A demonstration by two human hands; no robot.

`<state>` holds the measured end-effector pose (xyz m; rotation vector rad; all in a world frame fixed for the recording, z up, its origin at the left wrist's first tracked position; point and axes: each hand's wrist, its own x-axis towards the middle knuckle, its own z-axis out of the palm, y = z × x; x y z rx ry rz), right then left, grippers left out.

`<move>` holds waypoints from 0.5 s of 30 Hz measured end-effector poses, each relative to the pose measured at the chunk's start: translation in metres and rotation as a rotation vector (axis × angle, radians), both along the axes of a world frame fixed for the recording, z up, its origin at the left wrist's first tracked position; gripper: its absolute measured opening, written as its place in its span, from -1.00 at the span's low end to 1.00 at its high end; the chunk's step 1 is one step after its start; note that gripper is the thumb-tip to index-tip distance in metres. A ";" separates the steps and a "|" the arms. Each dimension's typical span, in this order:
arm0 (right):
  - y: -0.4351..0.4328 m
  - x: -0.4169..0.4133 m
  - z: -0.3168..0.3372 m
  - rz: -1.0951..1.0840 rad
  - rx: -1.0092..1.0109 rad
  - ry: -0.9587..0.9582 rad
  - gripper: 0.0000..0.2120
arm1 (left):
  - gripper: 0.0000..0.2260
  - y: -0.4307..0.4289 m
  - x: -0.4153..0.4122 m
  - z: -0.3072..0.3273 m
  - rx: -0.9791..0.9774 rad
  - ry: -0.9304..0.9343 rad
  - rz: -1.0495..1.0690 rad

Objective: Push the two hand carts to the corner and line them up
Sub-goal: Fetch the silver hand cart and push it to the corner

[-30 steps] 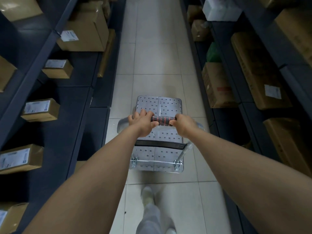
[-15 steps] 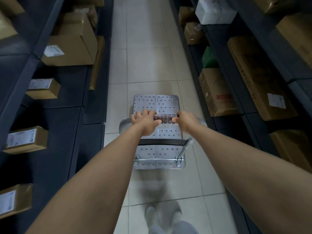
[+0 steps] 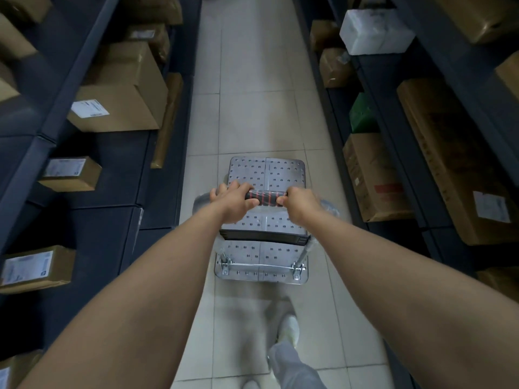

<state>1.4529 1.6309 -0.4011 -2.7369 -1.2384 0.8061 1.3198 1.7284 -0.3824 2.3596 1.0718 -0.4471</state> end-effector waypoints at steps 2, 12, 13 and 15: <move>0.015 0.012 0.001 0.011 0.008 0.006 -0.74 | -0.68 0.015 0.013 0.001 0.014 0.011 0.010; 0.089 0.080 0.004 0.032 -0.007 0.003 -0.70 | -0.72 0.087 0.078 -0.004 0.053 -0.030 0.037; 0.096 0.087 0.004 0.032 -0.008 0.002 -0.71 | -0.73 0.094 0.085 -0.005 0.053 -0.031 0.037; 0.111 0.101 0.004 0.031 -0.012 -0.005 -0.72 | -0.75 0.108 0.099 -0.006 0.051 -0.041 0.032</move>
